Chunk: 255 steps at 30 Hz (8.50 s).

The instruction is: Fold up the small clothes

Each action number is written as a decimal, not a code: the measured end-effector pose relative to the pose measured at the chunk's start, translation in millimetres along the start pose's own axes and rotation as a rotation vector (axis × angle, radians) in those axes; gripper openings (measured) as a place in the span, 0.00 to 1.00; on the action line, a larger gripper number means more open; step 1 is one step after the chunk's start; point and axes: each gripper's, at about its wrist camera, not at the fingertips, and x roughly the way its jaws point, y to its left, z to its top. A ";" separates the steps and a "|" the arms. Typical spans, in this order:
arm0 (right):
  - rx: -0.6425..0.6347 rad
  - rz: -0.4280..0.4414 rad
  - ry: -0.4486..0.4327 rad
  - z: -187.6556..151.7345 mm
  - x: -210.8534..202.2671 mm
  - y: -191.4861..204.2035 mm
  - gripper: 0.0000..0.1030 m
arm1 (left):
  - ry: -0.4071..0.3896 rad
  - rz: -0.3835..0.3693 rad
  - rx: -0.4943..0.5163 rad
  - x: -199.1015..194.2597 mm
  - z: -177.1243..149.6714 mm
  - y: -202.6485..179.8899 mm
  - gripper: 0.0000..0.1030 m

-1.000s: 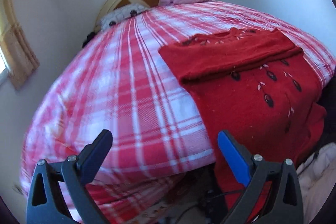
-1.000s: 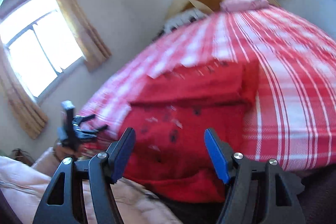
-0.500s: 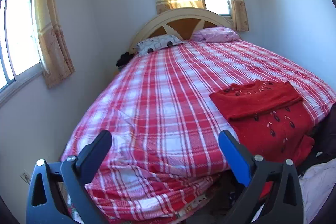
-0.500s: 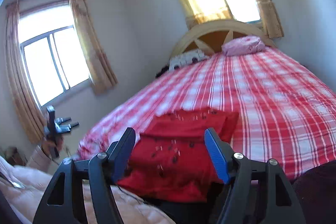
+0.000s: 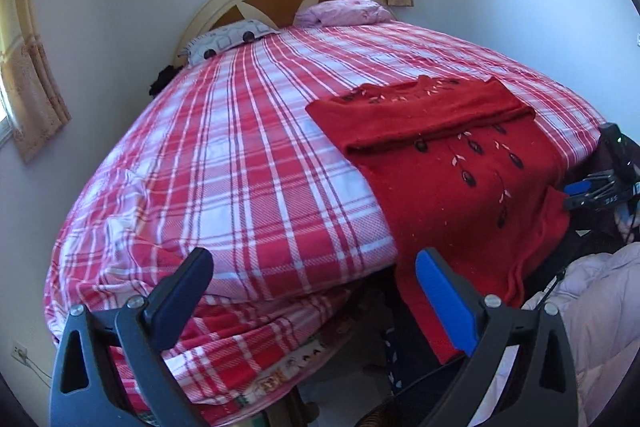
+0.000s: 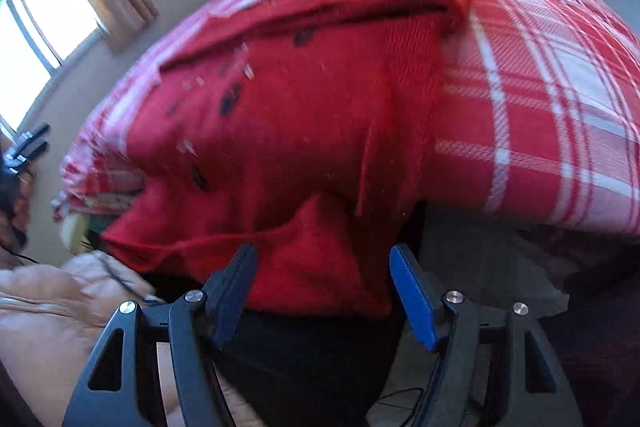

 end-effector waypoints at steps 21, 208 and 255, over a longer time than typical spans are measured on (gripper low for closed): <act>-0.174 0.083 -0.321 53.6 -97.5 42.9 0.09 | -0.016 0.012 0.021 14.3 -1.6 -4.6 1.00; 0.193 -0.146 -0.220 259.7 61.6 -120.7 0.07 | 0.174 -0.230 -0.407 308.2 197.3 0.4 0.13; 0.244 -0.162 -0.269 66.8 -16.2 -50.6 0.11 | 0.092 -0.158 -0.381 170.0 70.4 -34.6 0.66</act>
